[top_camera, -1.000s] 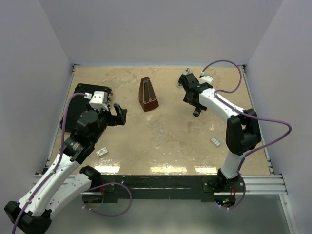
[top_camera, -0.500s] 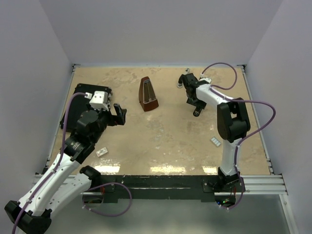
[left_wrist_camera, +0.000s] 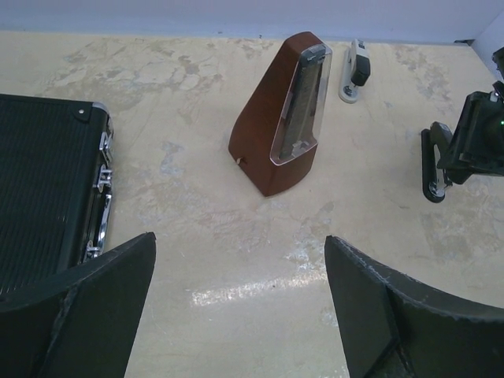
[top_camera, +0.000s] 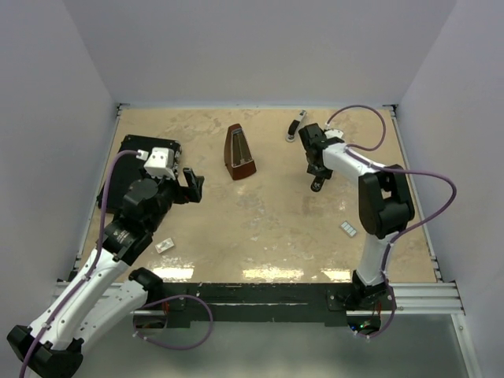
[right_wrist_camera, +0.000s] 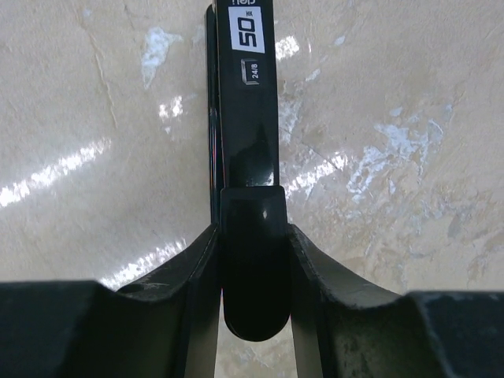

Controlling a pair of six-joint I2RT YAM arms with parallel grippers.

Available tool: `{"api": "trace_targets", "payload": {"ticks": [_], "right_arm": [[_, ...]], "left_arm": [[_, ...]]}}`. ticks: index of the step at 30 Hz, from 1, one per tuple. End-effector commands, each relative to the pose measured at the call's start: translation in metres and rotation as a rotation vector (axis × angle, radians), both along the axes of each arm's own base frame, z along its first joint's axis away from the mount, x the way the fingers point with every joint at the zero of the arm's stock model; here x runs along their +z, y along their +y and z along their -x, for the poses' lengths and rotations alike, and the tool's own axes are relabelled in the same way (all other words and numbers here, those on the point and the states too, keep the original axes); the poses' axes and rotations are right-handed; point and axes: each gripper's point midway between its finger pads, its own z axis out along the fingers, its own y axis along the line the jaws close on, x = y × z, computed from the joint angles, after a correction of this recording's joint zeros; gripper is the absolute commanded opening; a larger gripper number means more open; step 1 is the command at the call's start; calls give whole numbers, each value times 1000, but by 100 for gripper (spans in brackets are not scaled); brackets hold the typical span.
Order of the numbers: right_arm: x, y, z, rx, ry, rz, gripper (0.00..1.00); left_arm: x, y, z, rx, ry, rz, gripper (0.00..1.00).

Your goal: Unload the staples from the stapler

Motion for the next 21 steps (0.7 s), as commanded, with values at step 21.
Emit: {"api": "trace_targets", "payload": {"ticks": [21], "right_arm": [[143,137,121,682,-357,-602,0]], "left_arm": [[-55,-92,20,-315,333,336,76]]}}
